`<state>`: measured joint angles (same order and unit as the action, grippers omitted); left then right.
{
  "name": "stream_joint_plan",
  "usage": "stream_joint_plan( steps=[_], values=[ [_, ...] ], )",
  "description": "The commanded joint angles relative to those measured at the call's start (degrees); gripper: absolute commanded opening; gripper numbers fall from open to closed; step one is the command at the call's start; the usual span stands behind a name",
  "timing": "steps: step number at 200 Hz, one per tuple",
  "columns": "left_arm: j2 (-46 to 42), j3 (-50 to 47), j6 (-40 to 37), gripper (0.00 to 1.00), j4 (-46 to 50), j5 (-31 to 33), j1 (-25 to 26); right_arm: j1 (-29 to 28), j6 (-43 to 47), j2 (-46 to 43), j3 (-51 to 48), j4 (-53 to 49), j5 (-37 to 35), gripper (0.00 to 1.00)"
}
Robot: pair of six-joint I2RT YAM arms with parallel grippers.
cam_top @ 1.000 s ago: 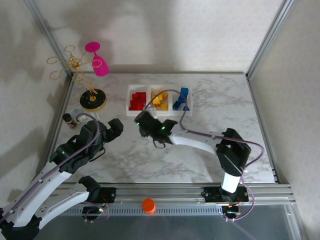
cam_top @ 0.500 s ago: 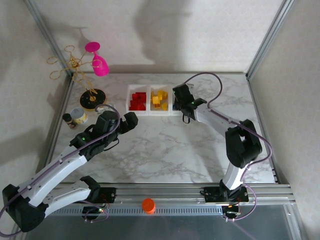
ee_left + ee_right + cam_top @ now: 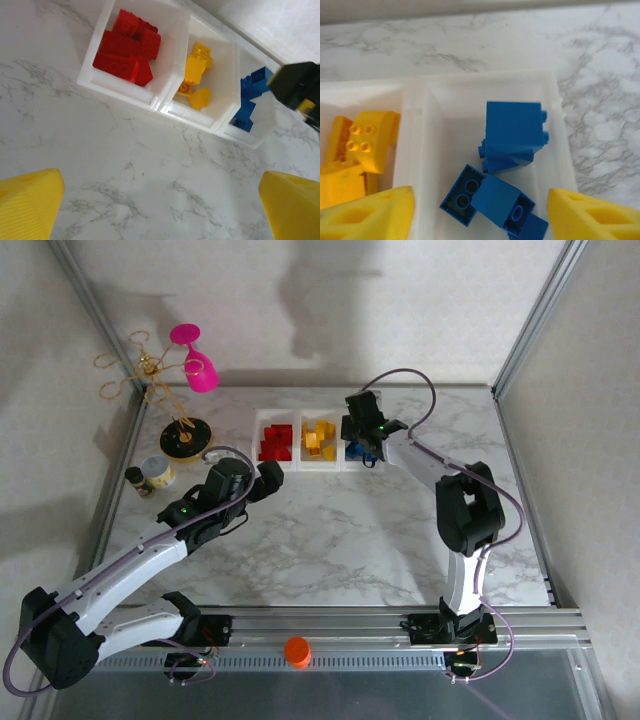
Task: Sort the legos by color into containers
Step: Place the lego in the container, then reset both arms
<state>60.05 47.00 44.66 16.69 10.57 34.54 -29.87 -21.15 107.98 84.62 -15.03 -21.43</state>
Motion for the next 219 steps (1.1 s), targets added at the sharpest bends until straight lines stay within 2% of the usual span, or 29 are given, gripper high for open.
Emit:
stream_joint_plan(
  steps=[1,7,31,54,67,80,100,116,127,137,148,164,182,199,219],
  values=[
    [-0.8,0.2,-2.9,1.0,-2.4,8.3,-1.5,1.3,0.2,-11.4,-5.7,3.7,-3.3,0.92],
    [-0.7,0.1,-3.4,1.0,-2.4,12.0,-1.9,2.1,-0.3,-14.1,-8.5,5.0,-4.6,0.98],
    [-0.8,-2.1,-6.1,1.0,-5.8,24.8,-5.0,6.0,-1.3,-23.2,-21.1,10.2,-12.8,0.99],
    [-1.7,-9.7,-15.9,1.0,-17.9,35.4,-7.3,10.5,-1.1,-29.3,-35.1,16.0,-23.3,0.99],
    [-1.8,-14.2,-20.3,1.0,-25.0,37.7,-10.2,13.4,-0.4,-32.0,-42.9,22.1,-25.4,0.99],
    [-1.5,-18.5,-23.4,1.0,-32.0,38.8,-14.1,16.5,1.2,-34.0,-50.4,31.7,-23.9,0.99],
    [-0.7,-24.2,-26.4,1.0,-42.1,36.2,-19.7,20.0,4.1,-34.0,-59.6,45.3,-19.5,0.99],
    [0.3,-29.4,-31.5,1.0,-53.1,33.4,-23.3,20.8,8.7,-32.4,-65.0,58.4,-12.3,0.99],
    [1.0,-31.4,-31.6,1.0,-56.9,28.6,-26.9,20.9,10.6,-30.5,-67.0,64.5,-9.2,0.99],
    [1.9,-33.5,-30.9,1.0,-60.7,23.2,-29.9,21.2,11.1,-29.1,-66.2,65.5,-7.6,0.99],
    [3.7,-36.3,-31.3,1.0,-68.0,18.4,-31.6,21.7,13.4,-27.6,-66.5,69.8,-5.0,0.98],
    [8.1,-38.4,-32.6,1.0,-76.6,15.4,-32.3,22.6,16.2,-25.4,-64.9,70.6,-4.6,0.99],
    [13.1,-38.5,-34.3,1.0,-82.7,10.7,-32.3,24.4,19.5,-25.3,-68.2,79.5,1.5,0.98],
    [15.8,-38.0,-34.8,1.0,-85.8,6.3,-32.1,26.2,19.0,-24.6,-73.7,87.9,6.2,0.99],
    [18.9,-38.1,-36.6,1.0,-89.4,6.8,-31.2,26.2,20.3,-20.6,-76.6,96.3,10.0,0.99]
  ],
)
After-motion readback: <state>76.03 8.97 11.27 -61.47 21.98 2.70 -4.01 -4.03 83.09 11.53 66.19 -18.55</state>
